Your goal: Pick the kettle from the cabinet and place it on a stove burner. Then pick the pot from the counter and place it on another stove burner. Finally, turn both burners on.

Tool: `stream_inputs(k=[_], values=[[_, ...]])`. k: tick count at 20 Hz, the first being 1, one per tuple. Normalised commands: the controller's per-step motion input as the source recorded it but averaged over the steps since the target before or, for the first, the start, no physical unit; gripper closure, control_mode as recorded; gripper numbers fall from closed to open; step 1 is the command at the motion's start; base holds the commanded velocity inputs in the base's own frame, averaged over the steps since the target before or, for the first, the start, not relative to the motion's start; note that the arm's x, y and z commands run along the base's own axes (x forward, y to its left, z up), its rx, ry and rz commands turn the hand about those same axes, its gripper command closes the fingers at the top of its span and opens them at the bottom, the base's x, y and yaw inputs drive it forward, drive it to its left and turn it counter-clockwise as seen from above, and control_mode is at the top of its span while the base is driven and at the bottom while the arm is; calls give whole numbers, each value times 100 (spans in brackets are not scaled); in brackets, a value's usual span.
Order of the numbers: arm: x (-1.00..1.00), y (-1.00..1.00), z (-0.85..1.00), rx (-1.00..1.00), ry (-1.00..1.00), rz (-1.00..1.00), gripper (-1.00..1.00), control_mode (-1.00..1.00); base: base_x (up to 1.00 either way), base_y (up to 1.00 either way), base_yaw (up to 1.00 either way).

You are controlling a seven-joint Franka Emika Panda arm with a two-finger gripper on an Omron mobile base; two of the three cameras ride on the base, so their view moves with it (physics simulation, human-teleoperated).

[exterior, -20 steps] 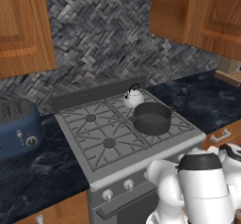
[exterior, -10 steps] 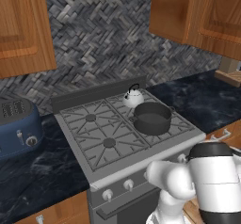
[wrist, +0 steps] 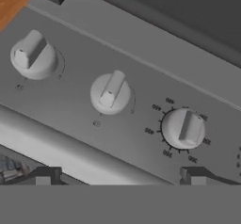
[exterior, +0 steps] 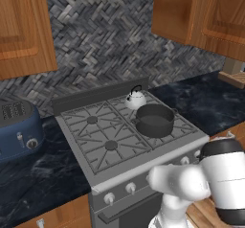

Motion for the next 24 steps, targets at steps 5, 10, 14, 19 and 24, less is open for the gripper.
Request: stream_inputs(k=[5, 10, 14, 19, 24], values=[[8, 0, -18, 2, 0, -3, -100, -100, 0, 0, 0], [9, 0, -22, 1, 0, -2, -100, -100, 0, 0, 0], [17, -1, -12, 3, 0, -1, -100, -100, 0, 0, 0], [14, -10, -20, 4, 0, -1, -100, -100, 0, 0, 0], [13, -16, -18, 4, 0, 0, -100, -100, 0, 0, 0]])
